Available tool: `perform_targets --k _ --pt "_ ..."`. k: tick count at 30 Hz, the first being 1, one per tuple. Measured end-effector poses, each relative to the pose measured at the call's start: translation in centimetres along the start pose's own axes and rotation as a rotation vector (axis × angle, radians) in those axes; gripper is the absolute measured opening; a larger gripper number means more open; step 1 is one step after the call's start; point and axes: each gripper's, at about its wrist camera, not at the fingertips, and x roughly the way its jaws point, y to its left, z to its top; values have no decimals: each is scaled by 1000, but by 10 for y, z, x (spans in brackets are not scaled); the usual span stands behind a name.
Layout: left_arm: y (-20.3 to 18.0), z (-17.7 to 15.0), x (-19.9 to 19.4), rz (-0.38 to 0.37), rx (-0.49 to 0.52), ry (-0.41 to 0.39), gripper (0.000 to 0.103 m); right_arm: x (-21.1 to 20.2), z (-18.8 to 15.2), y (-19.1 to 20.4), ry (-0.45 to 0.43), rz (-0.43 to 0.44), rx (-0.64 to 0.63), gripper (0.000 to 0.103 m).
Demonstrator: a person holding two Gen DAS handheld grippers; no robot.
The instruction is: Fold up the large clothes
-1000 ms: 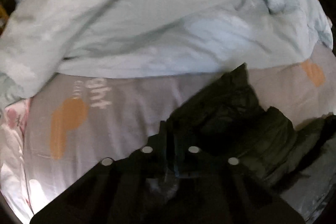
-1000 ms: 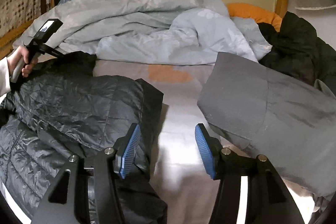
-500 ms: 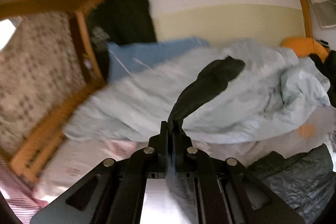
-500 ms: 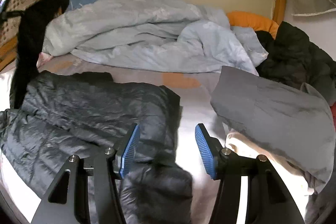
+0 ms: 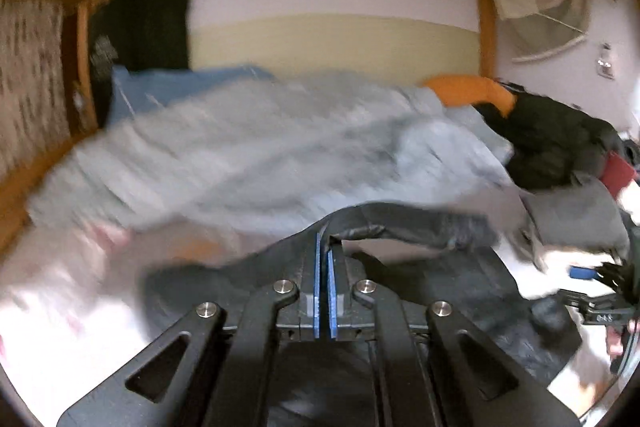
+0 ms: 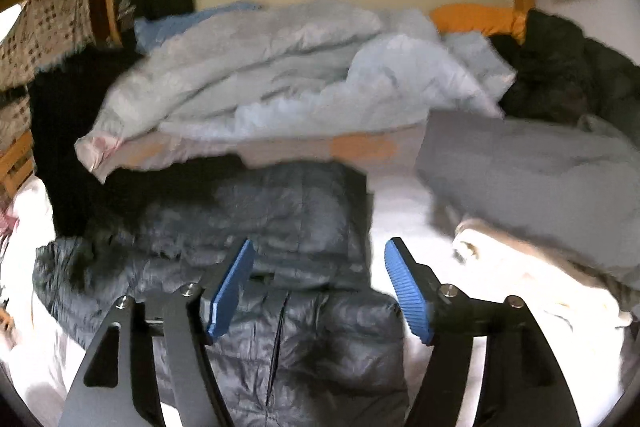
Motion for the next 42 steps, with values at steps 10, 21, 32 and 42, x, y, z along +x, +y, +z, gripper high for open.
perform_targets --k 10,21,32,42 --pt "-26 -145 64 -53 -84 228 4 34 -16 -6 35 179 64 72" --pt "-8 -172 46 -138 -85 105 12 75 5 75 82 323 17 72" --pt "10 -173 41 -109 -187 62 32 133 9 141 204 191 -74 49" --pt "15 -173 37 -114 -214 26 66 78 56 128 -98 -93 -148 5"
